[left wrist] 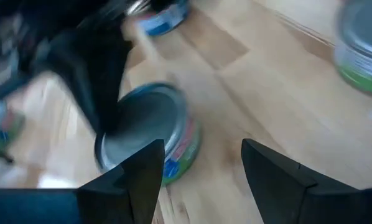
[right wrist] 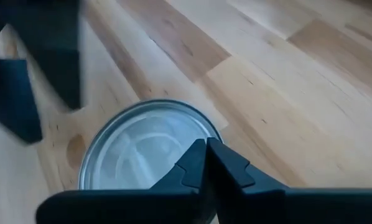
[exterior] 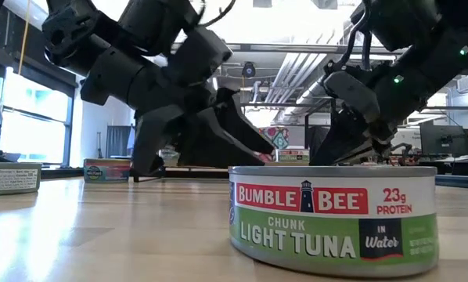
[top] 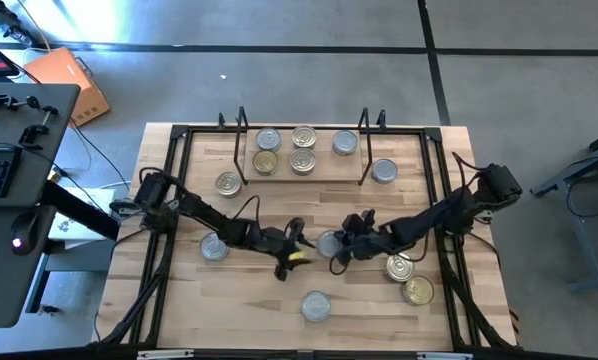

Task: Stack canned seafood by type on shelf
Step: Put the bottom green tuna can on the shelf aligned with the other green tuna can

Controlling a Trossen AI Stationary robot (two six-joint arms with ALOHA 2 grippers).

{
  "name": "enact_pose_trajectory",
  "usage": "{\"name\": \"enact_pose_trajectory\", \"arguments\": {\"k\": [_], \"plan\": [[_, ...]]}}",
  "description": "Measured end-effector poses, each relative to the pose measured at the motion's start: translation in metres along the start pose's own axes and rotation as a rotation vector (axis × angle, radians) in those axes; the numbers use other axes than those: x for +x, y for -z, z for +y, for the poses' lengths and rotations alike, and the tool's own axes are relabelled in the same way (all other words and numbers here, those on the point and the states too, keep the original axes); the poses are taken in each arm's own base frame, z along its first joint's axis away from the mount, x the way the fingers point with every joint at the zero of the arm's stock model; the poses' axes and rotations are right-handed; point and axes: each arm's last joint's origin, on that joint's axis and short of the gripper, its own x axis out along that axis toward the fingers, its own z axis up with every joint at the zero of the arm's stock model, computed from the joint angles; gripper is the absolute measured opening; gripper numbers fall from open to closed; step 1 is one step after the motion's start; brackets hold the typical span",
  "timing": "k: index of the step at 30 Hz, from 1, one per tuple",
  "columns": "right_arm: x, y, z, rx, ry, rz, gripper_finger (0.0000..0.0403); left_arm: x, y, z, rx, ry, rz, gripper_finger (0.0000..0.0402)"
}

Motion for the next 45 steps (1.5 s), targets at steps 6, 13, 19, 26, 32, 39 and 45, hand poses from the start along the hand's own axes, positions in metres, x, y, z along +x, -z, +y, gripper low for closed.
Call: {"name": "enact_pose_trajectory", "arguments": {"k": [6,13,19,26,32,39,45], "plan": [[0.003,0.001,-0.006,0.065,-0.003,0.03,0.0003,0.001,-0.004,-0.004,0.281,-0.013,-0.04,0.0207],[0.006,-0.002,-0.011,0.12,-0.012,0.059,0.0001,0.011,0.001,-0.004,0.438,-0.094,-0.03,0.0219],[0.005,-0.007,-0.008,0.103,-0.052,0.016,0.0,0.015,0.001,-0.005,0.356,-0.107,-0.016,0.0227],[0.004,-0.01,-0.009,0.127,-0.042,0.012,0.0,0.015,0.001,-0.006,0.339,-0.095,-0.015,0.0227],[0.007,-0.01,-0.015,0.184,0.001,0.024,0.0,0.015,0.0,-0.005,0.385,-0.101,-0.02,0.0227],[0.01,-0.013,-0.021,0.228,0.032,0.033,0.0,0.015,0.0,-0.005,0.39,-0.105,-0.019,0.0227],[0.005,-0.017,-0.021,0.215,0.03,0.006,0.0,0.015,0.001,-0.004,0.388,-0.109,-0.015,0.0227]]}}
